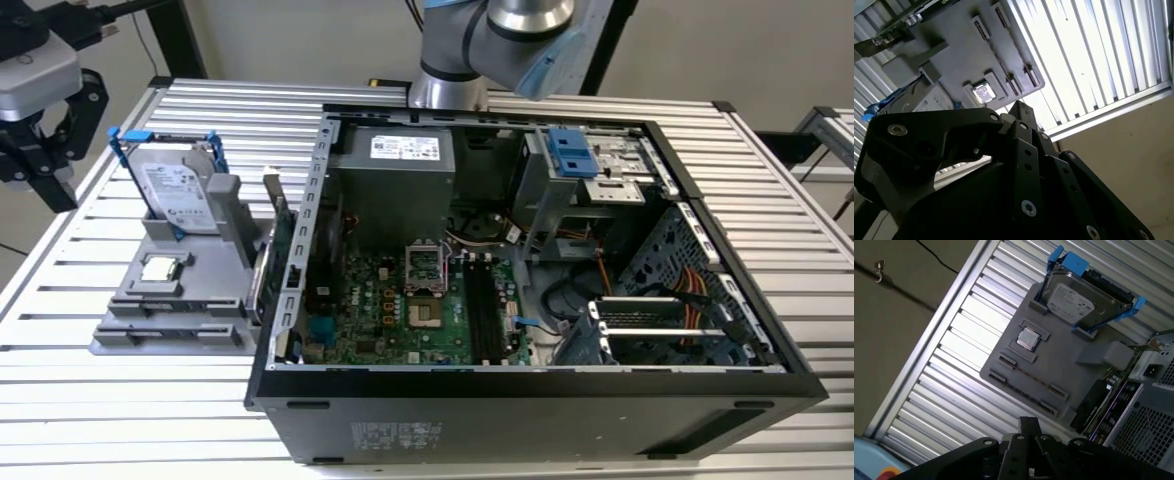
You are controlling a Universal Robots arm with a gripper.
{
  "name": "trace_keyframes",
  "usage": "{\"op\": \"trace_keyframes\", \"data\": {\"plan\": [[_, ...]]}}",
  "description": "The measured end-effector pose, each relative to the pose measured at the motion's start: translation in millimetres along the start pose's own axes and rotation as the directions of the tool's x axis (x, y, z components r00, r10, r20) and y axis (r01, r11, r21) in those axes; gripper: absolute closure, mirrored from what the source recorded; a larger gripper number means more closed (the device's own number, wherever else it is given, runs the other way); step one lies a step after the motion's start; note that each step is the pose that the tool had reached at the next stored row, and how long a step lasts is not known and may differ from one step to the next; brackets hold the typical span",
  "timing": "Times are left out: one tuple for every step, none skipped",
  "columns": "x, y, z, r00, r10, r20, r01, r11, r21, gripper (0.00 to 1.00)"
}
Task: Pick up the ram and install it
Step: 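Pick up the ram and move it above insertion slot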
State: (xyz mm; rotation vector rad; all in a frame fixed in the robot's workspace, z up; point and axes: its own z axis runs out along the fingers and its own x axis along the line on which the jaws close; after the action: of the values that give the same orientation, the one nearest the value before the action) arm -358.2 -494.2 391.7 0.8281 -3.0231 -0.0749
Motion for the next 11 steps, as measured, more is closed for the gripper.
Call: {"op": "trace_keyframes", "data": {"plan": [[0.0, 0.0, 0.0, 1.0000, -0.004, -0.0001, 0.004, 1.0000, 0.0000, 1.00], [0.0, 0.0, 0.0, 1.0000, -0.008, -0.0004, 0.008, 1.0000, -0.0001, 1.00], [0.0, 0.0, 0.1, 0.9999, -0.011, -0.0004, 0.011, 0.9999, -0.0001, 1.00], [0.0, 0.0, 0.0, 0.9999, -0.015, -0.0007, 0.015, 0.9999, -0.0001, 1.00], [0.0, 0.0, 0.0, 0.9998, -0.018, -0.0008, 0.018, 0.9998, -0.0002, 1.00], [0.0, 0.0, 0.0, 0.9998, -0.020, -0.0009, 0.020, 0.9998, -0.0001, 1.00], [0.0, 0.0, 0.0, 0.9998, -0.022, -0.0012, 0.022, 0.9998, 0.0000, 1.00], [0.0, 0.0, 0.0, 0.9997, -0.023, -0.0014, 0.023, 0.9997, 0.0002, 1.00], [0.0, 0.0, 0.0, 0.9997, -0.025, -0.0015, 0.025, 0.9997, 0.0004, 1.00], [0.0, 0.0, 0.0, 0.9996, -0.027, -0.0017, 0.027, 0.9996, 0.0005, 1.00], [0.0, 0.0, 0.0, 0.9996, -0.029, -0.0018, 0.029, 0.9996, 0.0005, 1.00]]}}
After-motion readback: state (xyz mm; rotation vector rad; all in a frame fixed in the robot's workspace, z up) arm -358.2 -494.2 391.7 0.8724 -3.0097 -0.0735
